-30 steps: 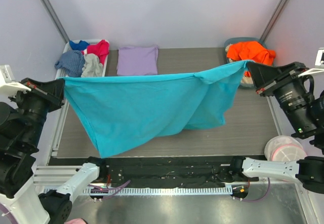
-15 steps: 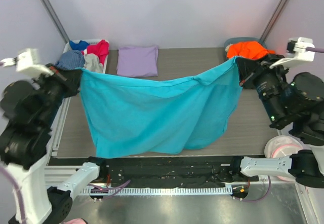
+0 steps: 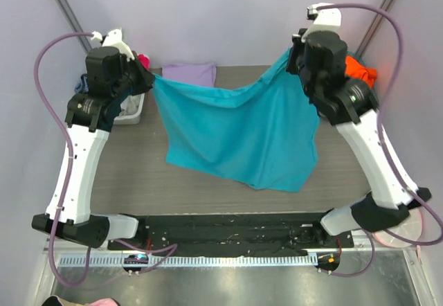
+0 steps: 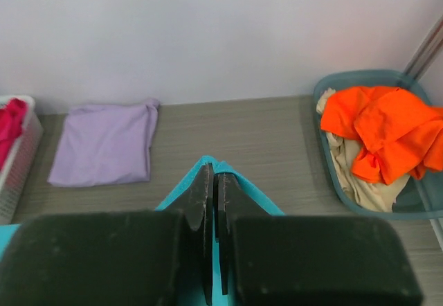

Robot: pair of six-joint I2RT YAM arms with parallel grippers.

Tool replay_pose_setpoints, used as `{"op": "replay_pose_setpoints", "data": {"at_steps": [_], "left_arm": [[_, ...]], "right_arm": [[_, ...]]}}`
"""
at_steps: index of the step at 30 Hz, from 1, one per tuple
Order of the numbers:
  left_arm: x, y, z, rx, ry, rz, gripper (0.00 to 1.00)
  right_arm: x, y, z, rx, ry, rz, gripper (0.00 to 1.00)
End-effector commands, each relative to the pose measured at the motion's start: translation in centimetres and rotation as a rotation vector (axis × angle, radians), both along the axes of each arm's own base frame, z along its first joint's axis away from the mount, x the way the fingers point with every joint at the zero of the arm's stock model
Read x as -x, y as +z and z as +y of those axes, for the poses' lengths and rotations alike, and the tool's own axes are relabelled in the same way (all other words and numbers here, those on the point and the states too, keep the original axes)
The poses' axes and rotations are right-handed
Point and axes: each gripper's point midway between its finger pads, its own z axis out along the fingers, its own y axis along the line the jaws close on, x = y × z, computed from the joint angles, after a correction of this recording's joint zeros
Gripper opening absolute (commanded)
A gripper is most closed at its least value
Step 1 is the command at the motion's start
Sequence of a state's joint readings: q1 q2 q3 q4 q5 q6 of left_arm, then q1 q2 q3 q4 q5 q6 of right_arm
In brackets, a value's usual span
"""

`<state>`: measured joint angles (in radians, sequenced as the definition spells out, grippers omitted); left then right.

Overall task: Fold and stack the t-shirts
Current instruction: Flatten the tshirt out

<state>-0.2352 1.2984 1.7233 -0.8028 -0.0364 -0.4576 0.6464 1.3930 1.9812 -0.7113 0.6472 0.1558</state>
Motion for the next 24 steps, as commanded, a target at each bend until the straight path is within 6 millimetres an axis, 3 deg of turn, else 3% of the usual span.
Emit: {"op": "replay_pose_setpoints", "data": {"at_steps": [1,2,3,4,5,6,7,8,9,10,11,12,13,14,15,16,17,18,19,20,22,24], "left_arm": [[-2.6,6.2,0.0,-0.043,-0.017,-0.193,0.00],[-4.5,5.1,-0.3,-0.067,-0.022,-0.167,0.00],[-5.1,7.1,-0.1,-0.060,-0.018,-0.210,0.00],[-5.8,7.5,-0.3,-0.056,-0.028,-0.218,0.00],[-6.7,8.0,-0.4,-0.050,-0.029,-0.221,0.00],[-7.8,9.7,-0.6,-0.027,-0.041,-0.245,0.00],[-8.3,10.5,-0.7,-0.015,-0.053,-0.253,0.00],[-8.4,11.8,-0.9,-0.003,-0.059,-0.277,0.00],[-8.0,14.3,-1.0,0.023,-0.062,-0.334,0.00],[-7.3,15.9,-1.1,0.044,-0.070,-0.378,0.00],[-7.7,14.7,-1.4,0.050,-0.081,-0.353,0.00],[-5.6,17.2,-1.2,0.079,-0.084,-0.431,0.00],[-5.2,16.9,-1.3,0.083,-0.090,-0.431,0.00],[-5.7,13.8,-1.5,0.077,-0.095,-0.361,0.00],[-5.5,13.3,-1.4,0.078,-0.094,-0.362,0.00],[-3.4,13.8,-1.0,0.082,-0.090,-0.384,0.00],[-3.9,9.4,-1.0,0.073,-0.084,-0.289,0.00],[-3.5,8.6,-1.0,0.076,-0.086,-0.287,0.00],[-1.4,9.0,-0.7,0.088,-0.085,-0.307,0.00],[-1.3,6.3,-0.6,0.080,-0.084,-0.253,0.00],[0.5,6.0,-0.2,0.080,-0.075,-0.247,0.00],[3.6,7.8,0.2,0.099,-0.078,-0.284,0.00]], "right_arm": [[-6.5,-0.5,-2.4,-0.097,0.059,0.019,0.01],[-7.7,-0.5,-2.4,-0.111,0.093,0.020,0.01],[-10.0,-0.3,-2.9,-0.116,0.088,0.014,0.01],[-11.3,0.3,-4.5,-0.123,0.077,-0.002,0.01],[-12.1,1.2,-4.5,-0.131,0.110,-0.025,0.01],[-11.7,5.1,-4.8,-0.142,0.130,-0.122,0.01],[-13.5,5.0,-5.6,-0.147,0.122,-0.125,0.01],[-13.2,6.3,-5.1,-0.159,0.171,-0.153,0.01],[-11.8,9.4,-5.4,-0.180,0.187,-0.234,0.01],[-10.4,10.8,-5.5,-0.183,0.199,-0.267,0.01],[-9.4,11.8,-5.5,-0.185,0.212,-0.295,0.01],[-10.1,9.6,-4.9,-0.182,0.234,-0.234,0.01],[-9.1,9.3,-4.5,-0.185,0.259,-0.223,0.01],[-6.3,11.0,-4.5,-0.196,0.282,-0.273,0.01],[-7.1,6.6,-3.8,-0.200,0.304,-0.167,0.01],[-6.4,5.4,-3.7,-0.211,0.311,-0.147,0.01],[-4.7,3.2,-3.8,-0.215,0.315,-0.118,0.01],[-3.8,2.2,-3.6,-0.215,0.327,-0.104,0.01],[-2.9,1.3,-3.6,-0.216,0.330,-0.091,0.01],[-0.9,0.6,-3.7,-0.207,0.334,-0.089,0.01],[0.9,0.7,-4.2,-0.201,0.320,-0.095,0.01],[3.6,2.8,-4.6,-0.191,0.323,-0.136,0.01]]}}
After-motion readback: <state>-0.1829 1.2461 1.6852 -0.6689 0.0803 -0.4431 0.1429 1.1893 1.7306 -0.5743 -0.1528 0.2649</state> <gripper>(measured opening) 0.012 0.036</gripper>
